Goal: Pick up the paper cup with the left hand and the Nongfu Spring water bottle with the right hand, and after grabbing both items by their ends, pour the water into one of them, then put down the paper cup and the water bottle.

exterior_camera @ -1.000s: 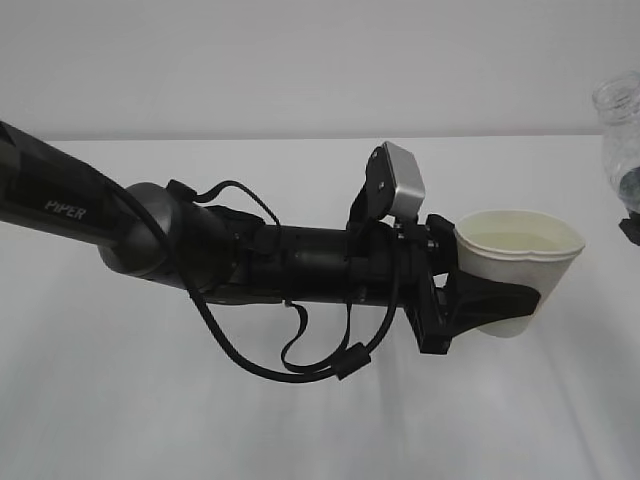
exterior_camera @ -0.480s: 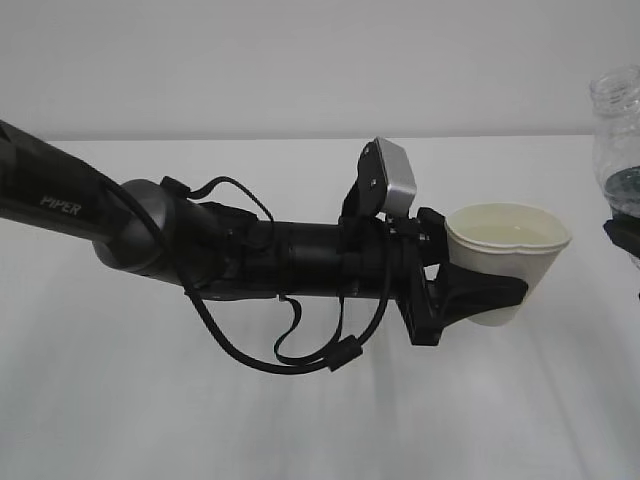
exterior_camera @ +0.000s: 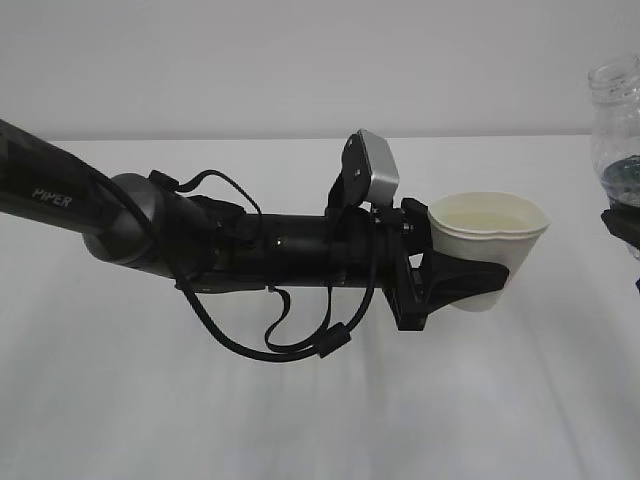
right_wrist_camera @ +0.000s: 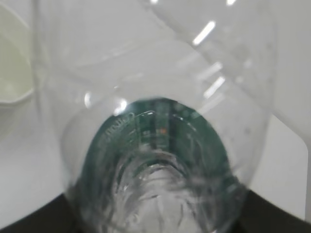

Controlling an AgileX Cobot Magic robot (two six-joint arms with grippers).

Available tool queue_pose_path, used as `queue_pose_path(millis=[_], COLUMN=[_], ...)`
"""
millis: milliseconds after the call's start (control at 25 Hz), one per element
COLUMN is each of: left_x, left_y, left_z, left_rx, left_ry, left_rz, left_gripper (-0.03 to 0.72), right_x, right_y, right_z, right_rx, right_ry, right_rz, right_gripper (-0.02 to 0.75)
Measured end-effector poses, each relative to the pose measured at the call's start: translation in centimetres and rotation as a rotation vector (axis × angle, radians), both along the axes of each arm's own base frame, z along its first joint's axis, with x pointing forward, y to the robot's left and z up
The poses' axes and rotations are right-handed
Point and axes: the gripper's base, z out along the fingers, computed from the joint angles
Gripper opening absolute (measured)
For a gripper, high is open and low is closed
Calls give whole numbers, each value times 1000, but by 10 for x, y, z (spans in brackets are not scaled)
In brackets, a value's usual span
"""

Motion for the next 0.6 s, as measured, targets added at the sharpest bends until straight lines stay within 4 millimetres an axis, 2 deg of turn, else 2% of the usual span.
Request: queue_pose_path(millis=[600], left_x=[0], left_y=[0], left_z=[0], left_rx=[3], left_ry=[-2], left_rz=[-4], left_gripper=[420], right_x=[1], right_y=[-2], right_z=[1], right_rx=[25], right_ry=[-4], right_rz=[-39], right_gripper=[361])
